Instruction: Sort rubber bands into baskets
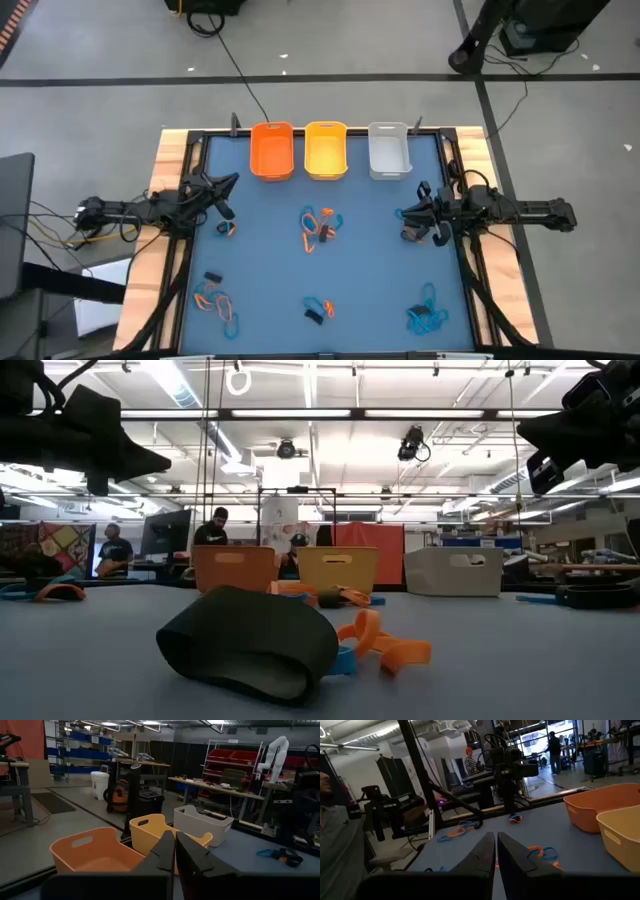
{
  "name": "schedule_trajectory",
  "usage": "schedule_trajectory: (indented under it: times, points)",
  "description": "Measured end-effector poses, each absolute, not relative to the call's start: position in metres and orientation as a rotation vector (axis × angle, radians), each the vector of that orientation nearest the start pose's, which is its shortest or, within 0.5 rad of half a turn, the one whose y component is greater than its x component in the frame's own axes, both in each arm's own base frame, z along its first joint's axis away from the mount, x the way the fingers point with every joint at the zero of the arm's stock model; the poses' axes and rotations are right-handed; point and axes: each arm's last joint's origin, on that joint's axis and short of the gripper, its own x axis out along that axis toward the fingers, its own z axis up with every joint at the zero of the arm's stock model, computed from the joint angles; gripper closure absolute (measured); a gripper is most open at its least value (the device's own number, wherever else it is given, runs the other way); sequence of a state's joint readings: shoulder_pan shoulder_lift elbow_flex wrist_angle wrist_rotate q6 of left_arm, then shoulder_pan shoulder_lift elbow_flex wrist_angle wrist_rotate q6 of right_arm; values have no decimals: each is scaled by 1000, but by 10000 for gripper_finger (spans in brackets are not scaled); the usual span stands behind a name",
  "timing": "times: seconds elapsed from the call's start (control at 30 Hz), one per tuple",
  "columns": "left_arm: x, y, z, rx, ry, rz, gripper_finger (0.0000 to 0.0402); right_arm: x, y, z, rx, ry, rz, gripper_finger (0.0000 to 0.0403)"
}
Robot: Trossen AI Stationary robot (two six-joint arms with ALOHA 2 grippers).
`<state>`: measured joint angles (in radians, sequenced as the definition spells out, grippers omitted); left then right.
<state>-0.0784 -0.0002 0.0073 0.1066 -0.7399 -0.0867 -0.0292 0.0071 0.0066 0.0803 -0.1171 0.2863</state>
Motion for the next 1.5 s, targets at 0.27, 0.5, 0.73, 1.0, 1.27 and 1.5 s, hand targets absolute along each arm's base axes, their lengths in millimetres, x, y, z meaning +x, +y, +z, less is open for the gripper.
schedule_trajectory:
  times: [0.27,0.5,0.73,1.0,1.27,1.5]
  points:
    - [90,12,175,-129,-135,656,381,97,1,173,280,-66,99,370]
    - [90,12,175,-130,-135,656,381,97,1,173,280,-66,99,370]
    - [90,12,175,-129,-135,656,381,97,1,173,280,-66,98,370]
    - [90,12,175,-129,-135,656,381,97,1,173,280,-66,98,370]
    - [90,12,175,-129,-135,656,381,97,1,173,280,-66,98,370]
    - [90,13,175,-66,-111,665,381,97,1,173,280,-66,98,370]
